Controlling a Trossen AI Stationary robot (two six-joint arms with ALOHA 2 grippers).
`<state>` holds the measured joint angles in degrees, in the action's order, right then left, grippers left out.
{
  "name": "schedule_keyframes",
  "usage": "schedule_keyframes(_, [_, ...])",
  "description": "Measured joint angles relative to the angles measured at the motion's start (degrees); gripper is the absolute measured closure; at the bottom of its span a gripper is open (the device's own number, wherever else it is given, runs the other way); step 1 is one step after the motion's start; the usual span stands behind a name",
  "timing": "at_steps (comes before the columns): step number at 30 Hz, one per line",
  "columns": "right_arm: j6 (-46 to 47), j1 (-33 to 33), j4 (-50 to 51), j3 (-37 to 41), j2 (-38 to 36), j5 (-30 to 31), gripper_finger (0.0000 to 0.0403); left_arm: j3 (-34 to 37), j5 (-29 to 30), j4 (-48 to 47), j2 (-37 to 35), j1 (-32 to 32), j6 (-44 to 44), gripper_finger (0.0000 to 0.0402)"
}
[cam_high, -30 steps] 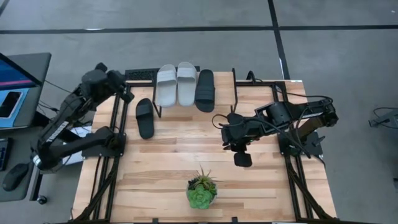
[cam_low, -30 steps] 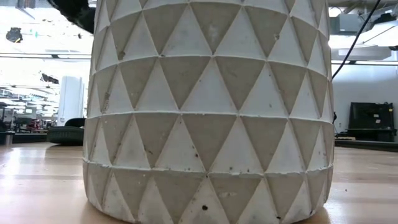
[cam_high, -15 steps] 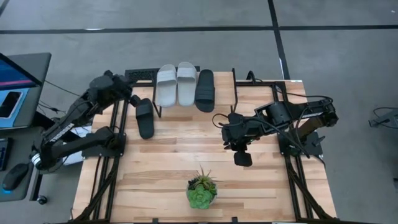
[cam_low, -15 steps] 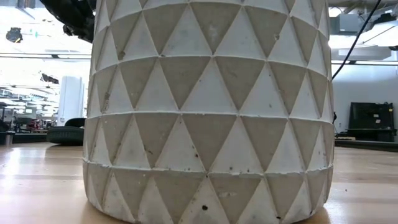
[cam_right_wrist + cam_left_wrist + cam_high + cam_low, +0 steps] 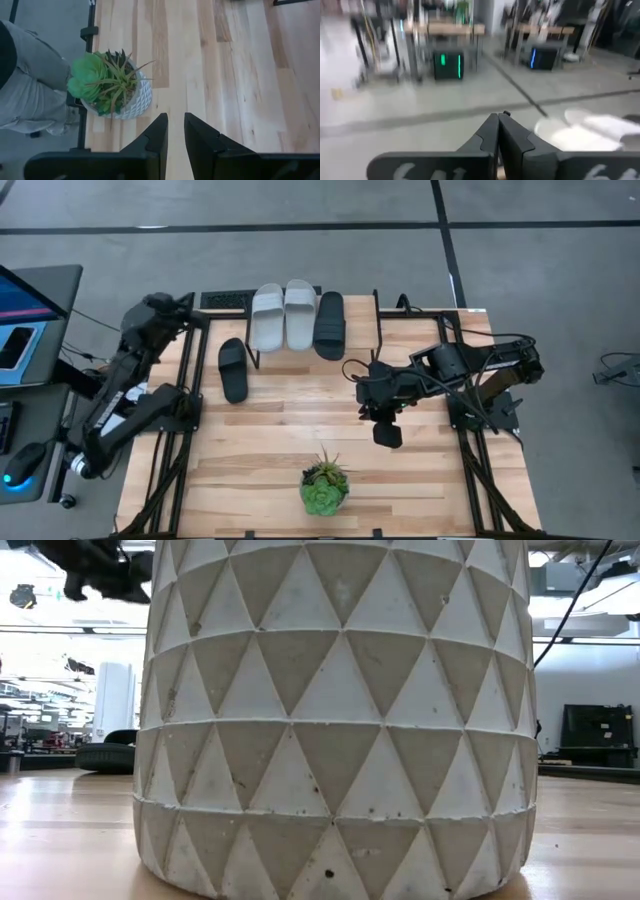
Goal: Pick and place slides into the shelf
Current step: Put the black slide on the shelf
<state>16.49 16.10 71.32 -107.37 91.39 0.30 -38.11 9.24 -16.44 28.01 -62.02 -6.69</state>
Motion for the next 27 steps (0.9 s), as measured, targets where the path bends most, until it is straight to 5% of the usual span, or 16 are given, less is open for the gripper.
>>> schedule_keyframes(6, [-2.79,-2.12,3.08,0.00,0.00,-0.04,0.0349,-2.21,1.88,-4.85,7.87,1.05,-0.13,0.0401])
schedule_keyframes(14, [-10.18,-7.96,9.54,0.00,0.00,-0.26,0.0349,-10.82,16.45,-21.38,17.22,5.40,3.13,0.0401])
schedule_keyframes(27, [-27.12,-18.20,14.77,0.00,-0.01,-0.49,0.0349,-23.38,-2.45,-42.27,21.41,0.00,9.89,0.0401])
